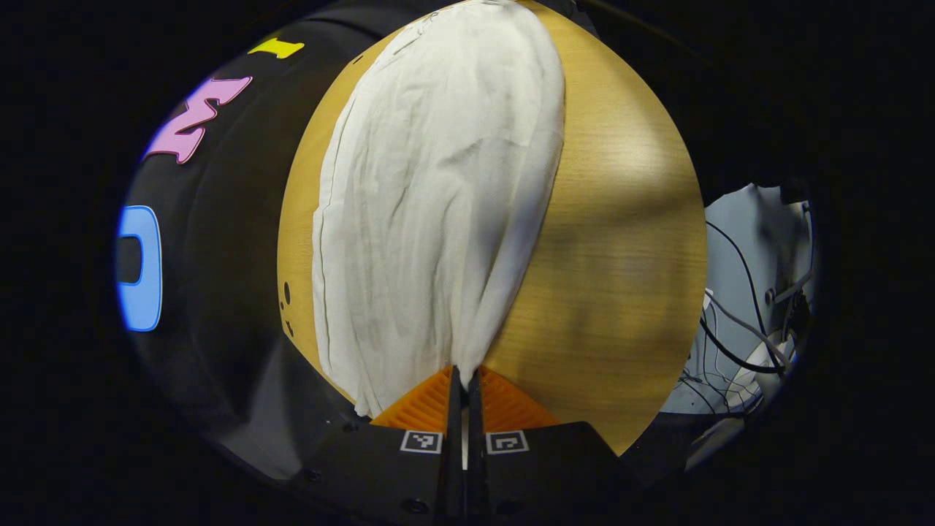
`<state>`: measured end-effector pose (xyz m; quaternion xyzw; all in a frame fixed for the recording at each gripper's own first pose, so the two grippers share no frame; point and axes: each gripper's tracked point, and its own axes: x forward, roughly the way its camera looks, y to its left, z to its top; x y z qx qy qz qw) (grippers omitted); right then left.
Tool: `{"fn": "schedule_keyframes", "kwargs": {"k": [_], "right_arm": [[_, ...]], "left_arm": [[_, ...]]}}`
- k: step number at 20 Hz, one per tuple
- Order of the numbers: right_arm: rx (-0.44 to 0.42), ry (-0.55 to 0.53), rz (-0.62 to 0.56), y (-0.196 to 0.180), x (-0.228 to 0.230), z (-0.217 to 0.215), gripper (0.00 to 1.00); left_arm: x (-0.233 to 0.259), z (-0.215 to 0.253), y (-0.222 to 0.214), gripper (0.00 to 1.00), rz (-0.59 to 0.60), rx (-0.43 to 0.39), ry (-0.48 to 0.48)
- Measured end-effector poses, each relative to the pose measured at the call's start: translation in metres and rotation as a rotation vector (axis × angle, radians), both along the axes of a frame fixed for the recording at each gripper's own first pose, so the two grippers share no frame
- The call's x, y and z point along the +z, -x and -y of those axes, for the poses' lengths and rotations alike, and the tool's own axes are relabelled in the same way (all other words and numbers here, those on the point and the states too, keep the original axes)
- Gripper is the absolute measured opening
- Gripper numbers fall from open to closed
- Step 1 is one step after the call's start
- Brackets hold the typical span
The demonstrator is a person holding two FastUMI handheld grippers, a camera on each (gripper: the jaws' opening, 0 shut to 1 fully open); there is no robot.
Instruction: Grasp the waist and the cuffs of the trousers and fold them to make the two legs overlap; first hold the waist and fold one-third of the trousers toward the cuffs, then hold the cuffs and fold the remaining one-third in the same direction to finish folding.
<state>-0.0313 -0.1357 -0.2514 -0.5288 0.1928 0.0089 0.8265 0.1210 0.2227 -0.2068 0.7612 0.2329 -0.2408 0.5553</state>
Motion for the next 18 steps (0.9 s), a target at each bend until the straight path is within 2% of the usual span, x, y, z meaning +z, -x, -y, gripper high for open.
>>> {"fn": "schedule_keyframes", "kwargs": {"k": [2,3,5,8,10,11,12,13,14,16,18], "right_arm": [[0.026,0.04,-0.015,-0.013,-0.001,-0.006,0.95],[0.045,0.07,-0.008,-0.021,0.003,-0.008,0.9],[0.081,0.121,0.002,-0.035,0.01,-0.012,0.89],[0.102,0.143,-0.01,-0.057,0.013,-0.007,0.88],[0.076,0.125,-0.048,-0.065,0.006,0.0,0.67],[0.054,0.104,-0.08,-0.068,-0.002,0.002,0.48],[0.03,0.086,-0.106,-0.068,-0.005,0.005,0.42],[0.027,0.077,-0.113,-0.068,-0.004,0.004,0.15],[0.037,0.061,-0.122,-0.065,-0.004,-0.001,0.1],[0.04,0.039,-0.148,-0.06,-0.006,0.001,0.05],[0.045,0.008,-0.165,-0.056,-0.007,-0.002,0.05]], "left_arm": [[0.001,0.001,0.0,0.07,0.006,-0.005,-0.002],[0.001,0.001,0.0,0.06,0.01,-0.007,-0.001],[0.0,0.002,0.0,0.06,0.011,-0.009,0.006],[0.0,0.002,0.0,0.06,0.008,0.001,0.014],[-0.001,0.002,0.001,0.06,0.005,0.013,0.023],[-0.001,0.002,0.001,0.06,0.006,0.018,0.028],[-0.001,0.002,0.001,0.06,0.006,0.024,0.034],[-0.001,0.003,0.001,0.06,0.005,0.03,0.043],[-0.002,0.002,0.0,0.06,0.002,0.039,0.051],[-0.001,0.003,0.005,0.06,-0.026,0.065,0.063],[-0.002,0.004,0.01,0.05,-0.059,0.09,0.079]]}}
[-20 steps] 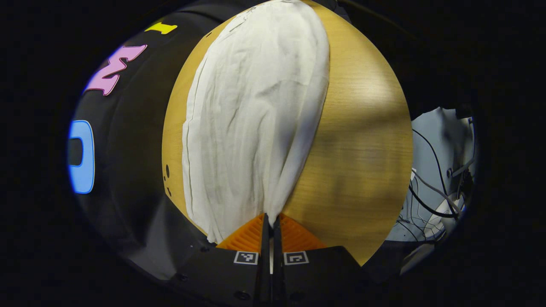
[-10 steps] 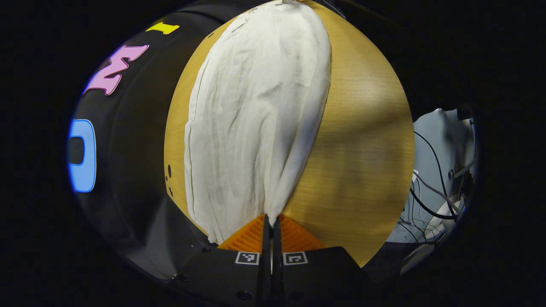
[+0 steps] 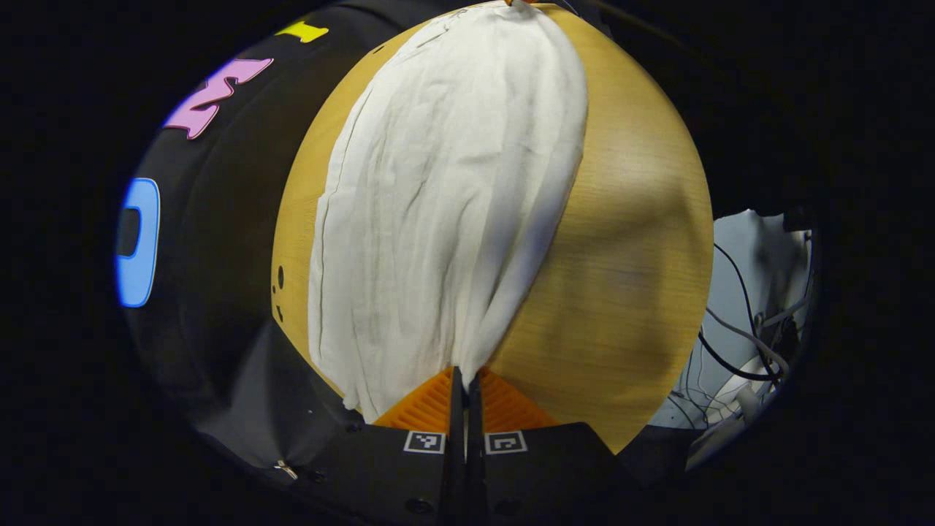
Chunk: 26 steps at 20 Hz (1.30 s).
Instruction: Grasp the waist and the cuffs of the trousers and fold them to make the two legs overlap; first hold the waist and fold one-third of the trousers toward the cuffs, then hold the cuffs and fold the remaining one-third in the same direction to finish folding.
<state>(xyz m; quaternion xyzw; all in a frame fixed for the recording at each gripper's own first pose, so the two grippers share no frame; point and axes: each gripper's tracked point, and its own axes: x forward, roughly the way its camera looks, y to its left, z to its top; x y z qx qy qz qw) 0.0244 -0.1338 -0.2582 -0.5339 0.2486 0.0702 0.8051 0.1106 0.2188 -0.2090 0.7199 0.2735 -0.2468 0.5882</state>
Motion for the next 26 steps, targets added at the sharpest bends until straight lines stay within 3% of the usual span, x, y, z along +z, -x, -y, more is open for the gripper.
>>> {"fn": "schedule_keyframes", "kwargs": {"k": [7,13,21,26], "right_arm": [[0.0,-0.103,0.059,0.006,0.026,-0.004,0.05],[-0.086,-0.232,0.173,0.006,0.068,-0.003,0.05],[-0.267,-0.441,0.34,-0.026,0.151,0.017,0.05],[-0.307,-0.487,0.38,-0.065,0.181,0.023,0.05]], "left_arm": [[0.0,-0.005,0.008,0.05,-0.064,0.031,0.012],[0.044,0.012,0.009,0.05,0.015,0.071,0.158],[0.128,0.045,-0.059,0.05,0.196,0.166,0.339],[0.149,0.059,-0.103,0.05,0.218,0.15,0.3]]}}
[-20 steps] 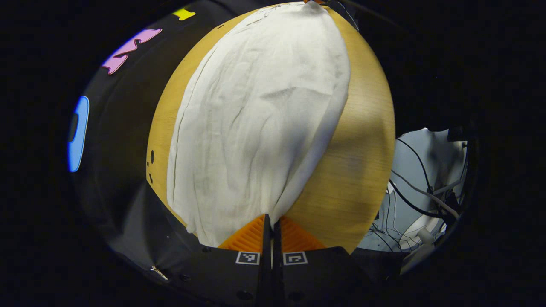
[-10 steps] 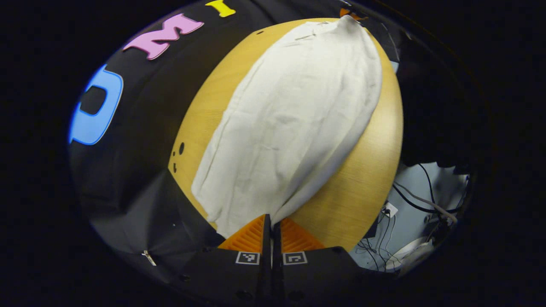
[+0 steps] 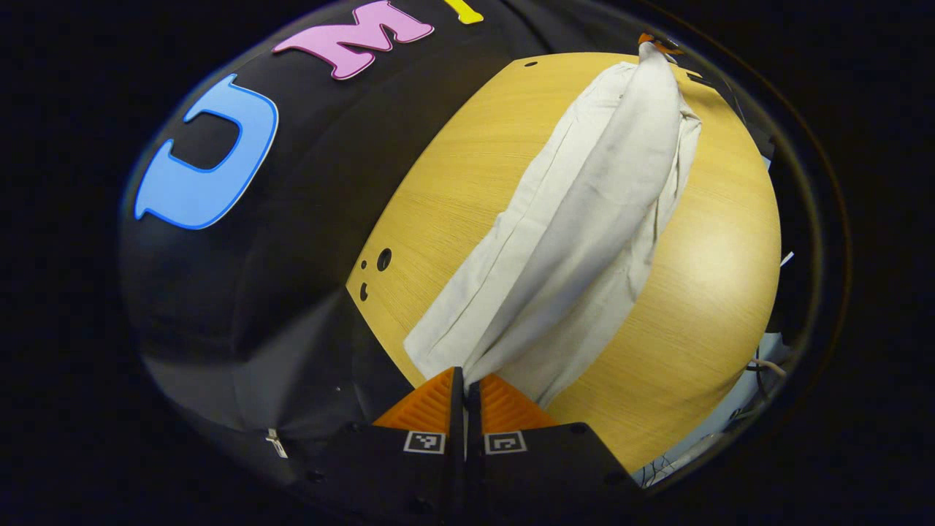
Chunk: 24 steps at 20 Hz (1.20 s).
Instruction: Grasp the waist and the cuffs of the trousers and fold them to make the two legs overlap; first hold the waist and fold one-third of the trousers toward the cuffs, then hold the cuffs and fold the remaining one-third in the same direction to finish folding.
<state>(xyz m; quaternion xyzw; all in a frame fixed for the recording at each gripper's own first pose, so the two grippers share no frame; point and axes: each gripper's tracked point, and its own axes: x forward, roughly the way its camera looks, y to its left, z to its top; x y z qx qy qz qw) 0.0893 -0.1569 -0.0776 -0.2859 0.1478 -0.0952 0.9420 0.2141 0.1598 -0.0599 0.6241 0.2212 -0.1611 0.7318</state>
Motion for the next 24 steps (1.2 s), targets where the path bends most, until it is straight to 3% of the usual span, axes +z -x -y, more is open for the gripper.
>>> {"fn": "schedule_keyframes", "kwargs": {"k": [5,12,14,15,20,22,23,24], "right_arm": [[0.01,0.025,-0.062,-0.037,-0.003,0.002,0.05],[0.021,0.04,-0.183,-0.083,-0.029,0.007,0.05],[0.021,0.034,-0.219,-0.096,-0.039,0.01,0.1],[0.022,0.024,-0.24,-0.102,-0.045,0.012,0.05],[0.03,-0.001,-0.315,-0.124,-0.069,0.016,0.08],[0.036,0.008,-0.361,-0.126,-0.08,0.018,0.16],[0.04,0.017,-0.377,-0.126,-0.083,0.017,0.23],[0.043,0.024,-0.367,-0.13,-0.082,0.014,0.25]], "left_arm": [[-0.013,-0.006,-0.039,0.05,-0.047,0.003,-0.031],[-0.04,0.0,-0.093,0.05,-0.121,-0.013,-0.149],[-0.051,0.001,-0.103,0.05,-0.151,-0.012,-0.173],[-0.057,0.0,-0.106,0.06,-0.171,-0.007,-0.185],[-0.078,-0.005,-0.121,0.08,-0.237,0.004,-0.228],[-0.082,-0.01,-0.126,0.14,-0.242,0.021,-0.254],[-0.081,-0.005,-0.13,0.24,-0.23,0.001,-0.258],[-0.08,-0.003,-0.132,0.27,-0.216,-0.014,-0.262]]}}
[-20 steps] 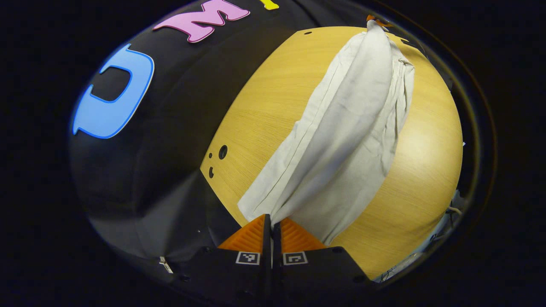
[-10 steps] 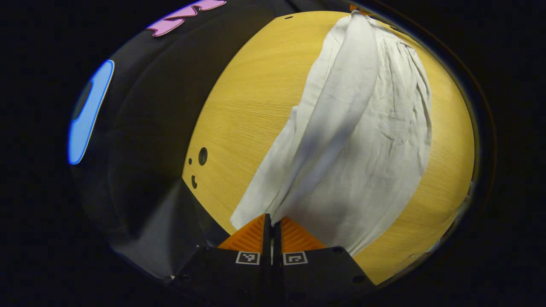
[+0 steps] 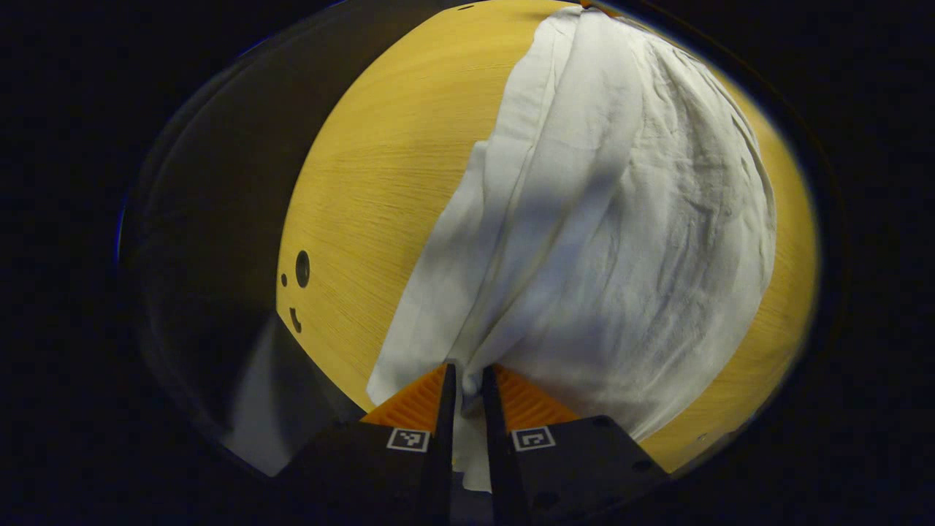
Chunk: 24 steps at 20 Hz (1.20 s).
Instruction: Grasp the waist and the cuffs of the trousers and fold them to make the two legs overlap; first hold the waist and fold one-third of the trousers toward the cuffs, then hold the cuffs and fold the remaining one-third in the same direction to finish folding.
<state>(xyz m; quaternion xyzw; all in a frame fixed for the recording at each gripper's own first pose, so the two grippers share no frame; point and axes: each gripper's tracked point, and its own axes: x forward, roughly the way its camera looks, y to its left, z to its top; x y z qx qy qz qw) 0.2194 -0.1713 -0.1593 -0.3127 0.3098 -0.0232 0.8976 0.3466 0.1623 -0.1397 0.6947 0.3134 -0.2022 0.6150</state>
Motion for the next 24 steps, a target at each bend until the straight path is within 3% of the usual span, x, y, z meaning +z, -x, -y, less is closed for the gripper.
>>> {"fn": "schedule_keyframes", "kwargs": {"k": [2,3,4,5,7,9,12,14,19,24], "right_arm": [[-0.008,0.007,-0.003,0.003,0.001,0.002,0.34],[-0.021,0.009,0.004,0.004,0.003,0.004,0.42],[-0.029,0.004,0.014,0.003,0.006,0.007,0.42],[-0.029,-0.011,0.003,0.002,0.004,0.009,0.53],[-0.046,-0.04,-0.018,0.002,0.005,0.015,0.58],[-0.068,-0.033,0.002,0.003,0.01,0.024,0.74],[-0.099,0.025,0.014,0.017,0.012,0.049,0.74],[-0.113,-0.002,0.037,0.022,0.009,0.055,0.74],[-0.167,0.063,0.042,0.03,0.006,0.08,0.74],[-0.196,0.057,0.09,0.061,0.02,0.104,0.73]], "left_arm": [[0.007,0.001,-0.005,0.4,0.023,-0.026,-0.016],[0.011,-0.002,-0.007,0.55,0.036,-0.028,-0.034],[0.013,-0.002,-0.009,0.6,0.045,-0.036,-0.032],[0.016,-0.002,-0.012,0.75,0.062,-0.043,-0.033],[0.02,-0.01,-0.013,0.95,0.072,-0.027,-0.056],[0.027,-0.021,-0.013,0.96,0.089,-0.017,-0.104],[0.04,-0.047,-0.015,0.99,0.112,0.016,-0.143],[0.053,-0.063,-0.007,0.99,0.137,0.044,-0.167],[0.089,-0.113,0.002,0.98,0.2,0.094,-0.307],[0.097,-0.141,0.016,0.98,0.257,0.181,-0.214]]}}
